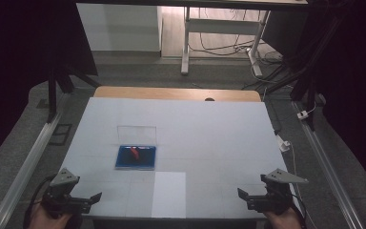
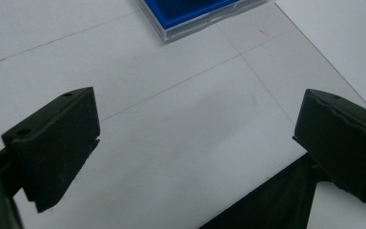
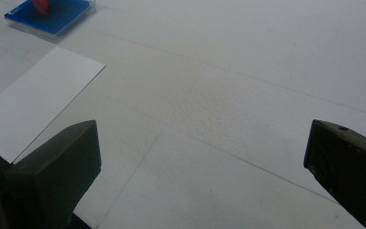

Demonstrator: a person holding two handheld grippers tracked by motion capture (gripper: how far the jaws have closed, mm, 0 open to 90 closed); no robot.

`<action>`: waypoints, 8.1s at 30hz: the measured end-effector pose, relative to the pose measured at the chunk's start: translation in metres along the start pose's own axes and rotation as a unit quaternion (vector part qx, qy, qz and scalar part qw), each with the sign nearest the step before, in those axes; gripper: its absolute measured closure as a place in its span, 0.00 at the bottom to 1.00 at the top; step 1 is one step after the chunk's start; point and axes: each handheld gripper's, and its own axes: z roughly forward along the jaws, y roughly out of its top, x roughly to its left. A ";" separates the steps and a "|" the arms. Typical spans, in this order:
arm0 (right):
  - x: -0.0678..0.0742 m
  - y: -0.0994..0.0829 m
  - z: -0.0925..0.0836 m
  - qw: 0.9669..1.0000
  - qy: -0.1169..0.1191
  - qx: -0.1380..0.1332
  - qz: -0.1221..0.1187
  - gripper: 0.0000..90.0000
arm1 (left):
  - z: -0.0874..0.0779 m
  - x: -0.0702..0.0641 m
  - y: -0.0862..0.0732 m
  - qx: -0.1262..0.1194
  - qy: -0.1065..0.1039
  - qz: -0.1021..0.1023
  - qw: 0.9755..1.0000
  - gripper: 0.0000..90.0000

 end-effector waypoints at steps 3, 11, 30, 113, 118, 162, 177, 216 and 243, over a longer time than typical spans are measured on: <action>0.000 0.001 0.002 1.000 0.001 0.008 -0.001 0.00 | -0.001 0.001 -0.001 -0.005 -0.006 -0.004 1.000 0.02; 0.001 0.001 0.004 1.000 0.013 0.016 -0.009 0.00 | -0.002 0.004 -0.001 -0.007 -0.018 -0.008 1.000 0.02; 0.002 0.001 0.004 1.000 0.015 0.017 -0.017 0.00 | 0.001 0.001 0.001 0.006 -0.019 0.004 1.000 0.01; 0.005 0.001 0.004 0.999 0.033 0.021 -0.034 0.00 | 0.122 0.002 0.113 0.002 -0.046 0.092 0.995 0.00; 0.005 0.001 0.005 0.999 0.034 0.021 -0.037 0.00 | 0.128 0.002 0.118 0.008 -0.038 0.113 0.993 0.05; 0.007 0.001 0.006 0.998 0.031 0.029 -0.046 0.00 | 0.111 -0.001 0.129 -0.009 -0.040 0.129 0.991 0.65; 0.006 0.001 0.005 0.998 0.030 0.027 -0.042 0.00 | 0.120 -0.006 0.132 0.000 -0.043 0.112 0.993 0.65; 0.007 0.001 0.007 0.998 0.027 0.031 -0.048 0.00 | 0.137 -0.010 0.122 0.008 -0.027 0.095 0.995 0.65; 0.007 0.001 0.006 0.998 0.028 0.028 -0.049 0.00 | 0.112 -0.009 0.126 -0.005 -0.025 0.104 0.994 0.65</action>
